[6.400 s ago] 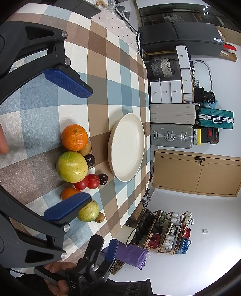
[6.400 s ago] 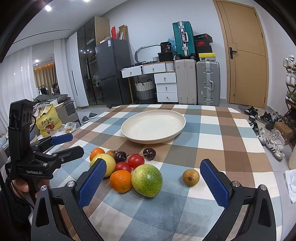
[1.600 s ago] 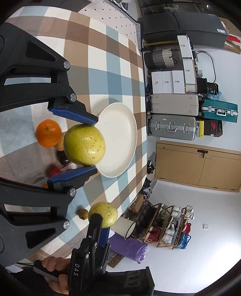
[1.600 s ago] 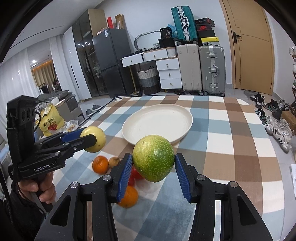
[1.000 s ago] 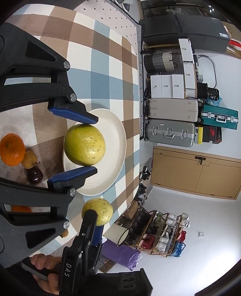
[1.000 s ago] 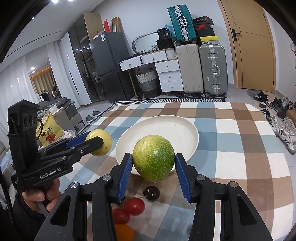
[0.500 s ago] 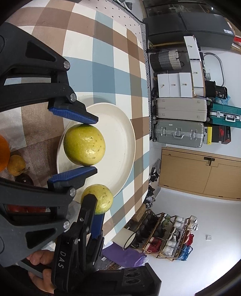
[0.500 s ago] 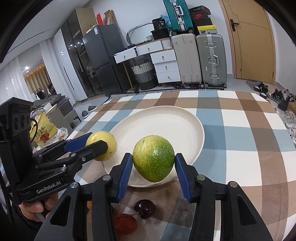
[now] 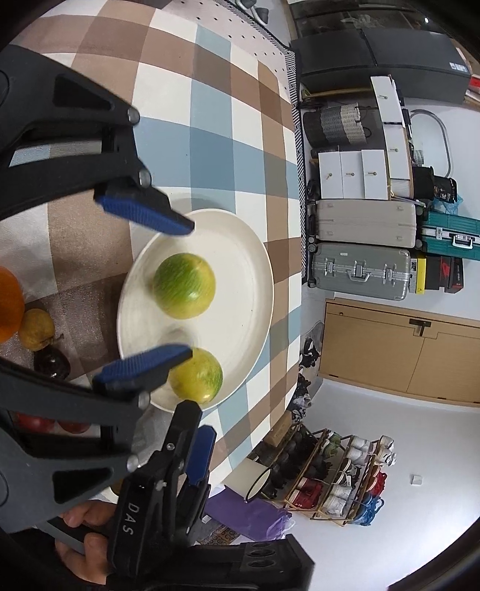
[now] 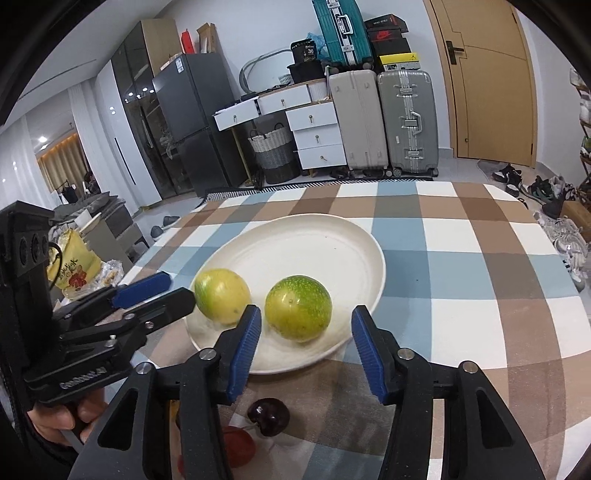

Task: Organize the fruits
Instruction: 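Carry the pomelo and melon onto the cream plate and open both grippers, then withdraw both grippers from the plate toward the remaining fruits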

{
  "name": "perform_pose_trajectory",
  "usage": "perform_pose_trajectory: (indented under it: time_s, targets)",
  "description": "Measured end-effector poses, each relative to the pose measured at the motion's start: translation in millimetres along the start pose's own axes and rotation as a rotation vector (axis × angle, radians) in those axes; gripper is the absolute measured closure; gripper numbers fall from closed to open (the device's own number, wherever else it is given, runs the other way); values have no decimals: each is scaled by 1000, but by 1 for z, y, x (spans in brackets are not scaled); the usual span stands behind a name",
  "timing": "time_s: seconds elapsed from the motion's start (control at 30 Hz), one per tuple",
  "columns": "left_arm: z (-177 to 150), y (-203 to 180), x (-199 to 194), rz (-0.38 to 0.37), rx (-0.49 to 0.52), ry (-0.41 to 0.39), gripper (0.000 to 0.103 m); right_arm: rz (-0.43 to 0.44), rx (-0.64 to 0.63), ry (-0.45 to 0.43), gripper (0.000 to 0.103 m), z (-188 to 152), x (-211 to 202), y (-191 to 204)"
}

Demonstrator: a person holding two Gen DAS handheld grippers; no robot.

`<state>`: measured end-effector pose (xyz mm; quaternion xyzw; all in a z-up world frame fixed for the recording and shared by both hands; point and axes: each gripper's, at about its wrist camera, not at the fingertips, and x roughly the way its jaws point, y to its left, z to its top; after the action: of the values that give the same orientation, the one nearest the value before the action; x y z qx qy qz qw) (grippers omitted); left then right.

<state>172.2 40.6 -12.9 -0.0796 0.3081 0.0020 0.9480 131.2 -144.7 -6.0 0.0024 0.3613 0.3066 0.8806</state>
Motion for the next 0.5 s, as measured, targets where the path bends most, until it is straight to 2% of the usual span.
perform_pose_trajectory:
  time_s: [0.07,0.1,0.23,0.37,0.5]
  targets:
    - [-1,1,-5,1,-5,-4,28,-13,-3,-4,25,-2,-2,-1]
    - [-1,2,-8,7,-5,-7,22,-15,0,-9,22,-3,-3,-2]
    - [-5,3,-24,23,5,-17,17,-22,-2,-14,4,-5,-11,-3]
    - [-11,3,-39,38,8,-13,0,-30,1,-12,1,-8,-19,-3]
    - [-20,3,-55,29,7,-4,0,-34,-7,-9,0,-12,-30,-2]
